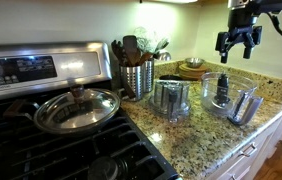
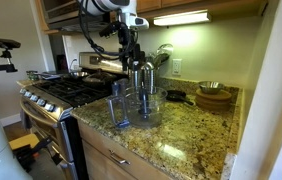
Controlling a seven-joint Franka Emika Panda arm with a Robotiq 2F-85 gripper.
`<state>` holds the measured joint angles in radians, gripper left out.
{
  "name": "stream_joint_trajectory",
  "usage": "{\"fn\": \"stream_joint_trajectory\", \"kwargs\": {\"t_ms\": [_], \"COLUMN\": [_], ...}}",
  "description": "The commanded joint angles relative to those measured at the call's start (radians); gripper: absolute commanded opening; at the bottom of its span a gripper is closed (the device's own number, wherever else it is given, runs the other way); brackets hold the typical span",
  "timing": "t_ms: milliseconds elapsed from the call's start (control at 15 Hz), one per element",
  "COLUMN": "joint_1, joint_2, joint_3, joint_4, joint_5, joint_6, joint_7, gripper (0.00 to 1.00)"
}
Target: Put the blades inside the food processor
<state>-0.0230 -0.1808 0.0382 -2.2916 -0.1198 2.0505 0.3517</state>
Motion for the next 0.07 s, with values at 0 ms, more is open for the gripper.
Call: {"fn": "stream_joint_trajectory", "kwargs": {"t_ms": [0], "joint_1": [0.001], "joint_2": [-0.003], "joint_3": [0.002], "joint_4": [0.002], "joint_5": [0.005], "joint_6": [-0.004], "joint_7": [-0.001], "gripper": [1.00]}}
